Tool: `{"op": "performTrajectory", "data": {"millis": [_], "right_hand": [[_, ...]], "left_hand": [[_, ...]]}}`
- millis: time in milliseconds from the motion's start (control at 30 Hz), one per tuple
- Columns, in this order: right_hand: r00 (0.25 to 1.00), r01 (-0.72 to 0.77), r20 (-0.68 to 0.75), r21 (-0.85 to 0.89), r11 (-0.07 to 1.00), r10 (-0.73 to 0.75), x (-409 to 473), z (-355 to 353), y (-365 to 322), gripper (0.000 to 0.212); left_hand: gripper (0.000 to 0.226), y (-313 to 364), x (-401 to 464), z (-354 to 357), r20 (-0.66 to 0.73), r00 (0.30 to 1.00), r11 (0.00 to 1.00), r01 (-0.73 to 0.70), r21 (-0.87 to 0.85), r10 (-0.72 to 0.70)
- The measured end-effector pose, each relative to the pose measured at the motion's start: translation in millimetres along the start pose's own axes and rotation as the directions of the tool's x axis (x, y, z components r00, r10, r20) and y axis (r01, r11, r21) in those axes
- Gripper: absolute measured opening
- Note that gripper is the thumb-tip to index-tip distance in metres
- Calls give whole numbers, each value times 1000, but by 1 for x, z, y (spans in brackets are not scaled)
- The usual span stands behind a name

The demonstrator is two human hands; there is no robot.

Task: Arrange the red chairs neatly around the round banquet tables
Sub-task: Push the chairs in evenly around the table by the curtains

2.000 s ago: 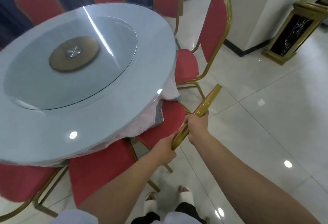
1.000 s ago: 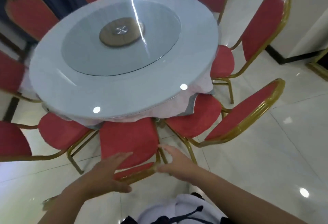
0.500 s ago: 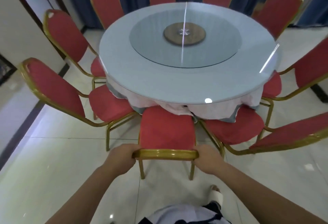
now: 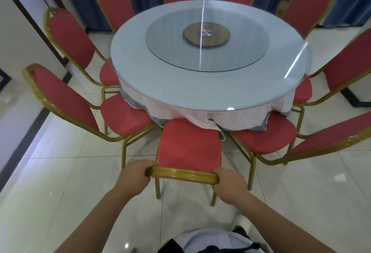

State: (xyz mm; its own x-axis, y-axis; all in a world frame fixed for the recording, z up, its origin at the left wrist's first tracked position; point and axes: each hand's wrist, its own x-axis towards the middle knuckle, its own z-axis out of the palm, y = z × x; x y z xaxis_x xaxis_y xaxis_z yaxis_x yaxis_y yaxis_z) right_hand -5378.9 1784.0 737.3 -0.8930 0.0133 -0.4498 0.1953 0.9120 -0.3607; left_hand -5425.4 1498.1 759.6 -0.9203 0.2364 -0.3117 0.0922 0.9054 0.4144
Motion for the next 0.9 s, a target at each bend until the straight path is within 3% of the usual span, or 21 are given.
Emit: {"op": "performTrajectory", "data": {"millis": [233,400,567,700,800,900], "right_hand": [[1000,-1,-20,-13,1000,1,1,1,4,11],[999,-6,-42,-43,999,4,-3,6,11,13],[997,-3,72,-65,998,8,2,1,17,15],[901,15,408,311,950,-147,5,-33,-9,46],[871,62,411,451,891,-268,10,-51,-48,56],[903,72,318,553,830,-290,30,-51,-85,42]], "left_hand": [[38,-6,2,10,-49,998,998,-33,-50,31],[39,-10,6,13,-7,998,996,-56,-66,56],[46,-8,9,11,-25,998,994,-64,-90,62],[52,-9,8,7,16,996,995,-92,-29,93],[52,-13,9,-3,95,991,994,-94,-62,99],[57,-26,19,-23,217,972,989,-56,-137,85]]}}
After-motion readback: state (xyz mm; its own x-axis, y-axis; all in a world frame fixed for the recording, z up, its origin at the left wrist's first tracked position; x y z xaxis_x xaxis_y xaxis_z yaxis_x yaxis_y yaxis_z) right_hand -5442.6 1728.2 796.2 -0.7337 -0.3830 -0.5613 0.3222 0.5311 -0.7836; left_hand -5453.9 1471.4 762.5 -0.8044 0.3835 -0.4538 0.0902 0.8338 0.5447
